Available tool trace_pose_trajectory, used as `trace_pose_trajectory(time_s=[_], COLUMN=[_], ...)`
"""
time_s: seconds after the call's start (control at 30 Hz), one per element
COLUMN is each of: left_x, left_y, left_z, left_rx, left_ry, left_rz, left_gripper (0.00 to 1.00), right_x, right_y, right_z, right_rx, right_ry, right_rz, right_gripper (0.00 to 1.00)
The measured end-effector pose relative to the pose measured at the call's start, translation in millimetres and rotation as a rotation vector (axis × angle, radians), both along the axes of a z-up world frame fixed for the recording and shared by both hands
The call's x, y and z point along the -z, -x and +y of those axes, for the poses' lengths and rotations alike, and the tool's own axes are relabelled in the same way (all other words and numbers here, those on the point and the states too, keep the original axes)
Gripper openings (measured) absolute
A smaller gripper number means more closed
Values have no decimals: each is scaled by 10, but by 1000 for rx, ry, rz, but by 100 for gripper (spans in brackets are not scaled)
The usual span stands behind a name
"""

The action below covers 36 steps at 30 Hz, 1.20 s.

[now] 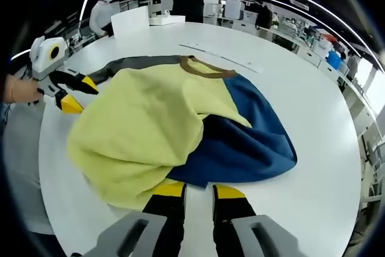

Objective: Fold the garment on the visible template until the final outline fits inside the template.

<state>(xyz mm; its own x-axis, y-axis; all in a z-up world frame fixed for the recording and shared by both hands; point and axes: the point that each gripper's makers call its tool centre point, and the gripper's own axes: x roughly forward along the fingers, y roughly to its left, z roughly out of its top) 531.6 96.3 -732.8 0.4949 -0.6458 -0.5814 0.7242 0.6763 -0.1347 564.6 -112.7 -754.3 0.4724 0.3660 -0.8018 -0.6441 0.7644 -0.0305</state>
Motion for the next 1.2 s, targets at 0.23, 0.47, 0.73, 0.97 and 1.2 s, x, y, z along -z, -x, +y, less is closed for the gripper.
trace_pose_trajectory(time_s=[0.23,0.47,0.73,0.97,1.2], left_x=[111,218,214,102,-93], left_y=[24,73,71,109,113], left_z=[17,8,-33,-18,23], left_rx=[-8,-14,5,7,-27], left_ry=[-24,-40,-54,-73,-39], left_rz=[28,57,47,30,10], left_gripper=[24,17,3,1,1], right_x=[15,31,37,-91,-229], right_y=[-10,-26,-24,2,73], right_z=[13,29,23,21,-29], right_rx=[-8,-23,-33,-55,-99], right_ry=[-2,7,28,35,77], right_rz=[-13,-29,-46,-77,-103], right_gripper=[8,4,0,0,0])
